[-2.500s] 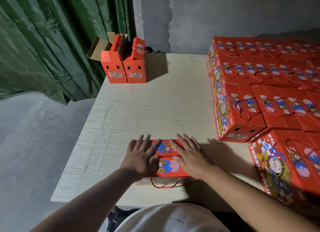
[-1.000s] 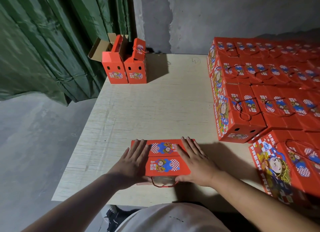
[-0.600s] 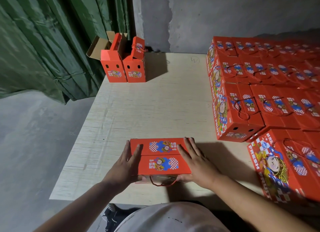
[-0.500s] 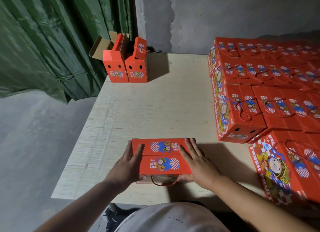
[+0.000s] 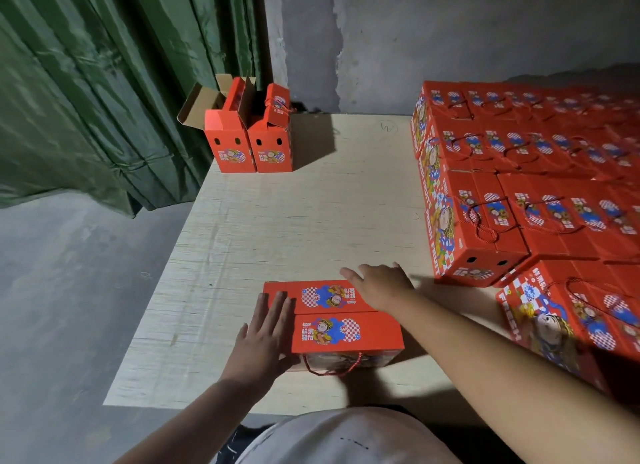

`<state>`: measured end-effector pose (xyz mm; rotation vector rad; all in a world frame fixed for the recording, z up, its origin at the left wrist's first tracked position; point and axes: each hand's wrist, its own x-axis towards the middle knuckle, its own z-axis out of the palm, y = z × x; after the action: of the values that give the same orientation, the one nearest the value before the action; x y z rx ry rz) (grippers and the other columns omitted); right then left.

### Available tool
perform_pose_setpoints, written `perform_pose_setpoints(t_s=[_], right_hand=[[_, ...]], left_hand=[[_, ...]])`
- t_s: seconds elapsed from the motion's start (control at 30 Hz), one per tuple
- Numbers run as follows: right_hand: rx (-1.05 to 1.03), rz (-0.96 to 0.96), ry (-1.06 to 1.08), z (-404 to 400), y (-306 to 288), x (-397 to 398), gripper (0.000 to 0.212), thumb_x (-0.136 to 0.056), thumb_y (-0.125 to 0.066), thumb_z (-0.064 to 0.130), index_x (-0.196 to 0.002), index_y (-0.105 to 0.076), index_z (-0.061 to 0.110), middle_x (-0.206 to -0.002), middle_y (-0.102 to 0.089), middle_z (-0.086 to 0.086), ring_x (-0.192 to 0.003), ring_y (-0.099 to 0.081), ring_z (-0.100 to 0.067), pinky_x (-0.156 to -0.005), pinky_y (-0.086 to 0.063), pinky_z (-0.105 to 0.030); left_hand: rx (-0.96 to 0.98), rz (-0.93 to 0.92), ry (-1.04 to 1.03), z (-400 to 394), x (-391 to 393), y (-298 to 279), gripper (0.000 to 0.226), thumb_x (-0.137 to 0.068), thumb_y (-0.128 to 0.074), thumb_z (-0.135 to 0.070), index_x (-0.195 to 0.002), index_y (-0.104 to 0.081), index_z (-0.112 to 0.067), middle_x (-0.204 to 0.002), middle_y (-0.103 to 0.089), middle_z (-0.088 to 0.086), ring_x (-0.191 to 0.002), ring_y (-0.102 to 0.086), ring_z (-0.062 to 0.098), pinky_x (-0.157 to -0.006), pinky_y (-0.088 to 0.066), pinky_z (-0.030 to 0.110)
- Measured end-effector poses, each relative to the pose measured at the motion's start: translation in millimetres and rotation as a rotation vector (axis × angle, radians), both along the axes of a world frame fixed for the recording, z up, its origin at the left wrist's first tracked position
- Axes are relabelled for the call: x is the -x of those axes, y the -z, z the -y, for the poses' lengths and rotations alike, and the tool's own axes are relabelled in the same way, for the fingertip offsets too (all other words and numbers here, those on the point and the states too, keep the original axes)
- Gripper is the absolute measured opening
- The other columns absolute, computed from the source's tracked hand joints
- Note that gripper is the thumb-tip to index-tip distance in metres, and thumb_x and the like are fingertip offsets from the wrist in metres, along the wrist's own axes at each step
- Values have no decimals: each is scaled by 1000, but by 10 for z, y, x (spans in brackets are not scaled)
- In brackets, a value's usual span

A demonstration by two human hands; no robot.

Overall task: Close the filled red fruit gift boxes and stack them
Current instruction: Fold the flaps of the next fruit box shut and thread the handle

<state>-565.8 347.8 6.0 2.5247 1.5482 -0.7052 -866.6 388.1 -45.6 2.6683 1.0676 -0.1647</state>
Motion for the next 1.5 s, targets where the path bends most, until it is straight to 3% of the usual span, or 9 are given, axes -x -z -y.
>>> perform_pose_setpoints(t_s=[0.17,0.3,0.63,0.93,1.07,1.2,1.3,1.37,1.5], right_hand=[[-13,-338,124,-340,1,124,86,-93,-49,79,-157,-44,21,-159,-47,-6,-143,-48,-28,-113,-40,-39],[-137,-592,218,-364,24,210,73,-89,-84,32,-152,-48,23,-125,-71,-6,-110,-69,-23,-97,-55,-37],[-562,-941,335,-27,-462,312,45,-99,-66,14,-140,-60,31,-73,-64,-2,-71,-63,-13,-88,-52,-29],[-608,-929,244,518,-931,491,30,-103,-64,23,-127,-67,39,-74,-65,7,-71,-62,0,-69,-44,-13],[-655,-958,291,545,-1029,521,30,-102,-63,17,-126,-69,35,-73,-63,2,-67,-54,-7,-67,-43,-19],[-742,-1002,350,595,-1124,454,30,-104,-59,12,-127,-70,27,-68,-58,3,-63,-49,-7,-63,-42,-19],[-770,-1020,401,667,-1139,392,29,-105,-58,11,-129,-69,24,-73,-56,-6,-66,-47,-15,-65,-43,-24],[-784,-1025,429,721,-1123,366,28,-105,-58,12,-128,-70,23,-75,-56,-9,-66,-46,-17,-66,-43,-26],[-808,-1041,454,827,-1083,360,27,-105,-59,12,-126,-71,24,-75,-56,-9,-64,-47,-15,-67,-45,-24]], left_hand=[[-35,-30,3,-29,11,2,116,-94,-60,-65,-158,31,-34,-165,39,-13,-153,36,21,-120,-37,53],[-53,-26,-3,-16,19,18,115,-94,-62,-63,-160,27,-34,-167,35,-14,-155,33,22,-116,-41,51],[-52,-32,12,-30,14,30,114,-94,-59,-65,-160,29,-34,-167,36,-12,-154,35,22,-120,-37,45],[-3,-29,50,-211,-22,-21,114,-94,-62,-62,-157,31,-44,-165,38,-14,-155,32,22,-124,-27,58],[-8,113,-167,-386,-98,-113,119,-88,-75,-55,-163,17,-41,-171,28,-1,-161,14,28,-113,-43,53],[449,422,-765,-439,-285,-157,89,-100,-63,-50,-164,-19,-5,-167,-27,25,-151,-34,38,-115,-39,49],[864,556,-846,-273,-342,-176,41,-103,-60,-41,-130,-61,-10,-135,-63,19,-121,-61,33,-97,-51,48],[960,545,-730,-123,-305,-159,25,-104,-55,-25,-127,-63,-22,-136,-62,9,-125,-60,24,-92,-47,43],[980,456,-669,30,-329,-44,52,-103,-51,-4,-149,-47,-28,-157,-42,9,-132,-52,28,-99,-47,47]])
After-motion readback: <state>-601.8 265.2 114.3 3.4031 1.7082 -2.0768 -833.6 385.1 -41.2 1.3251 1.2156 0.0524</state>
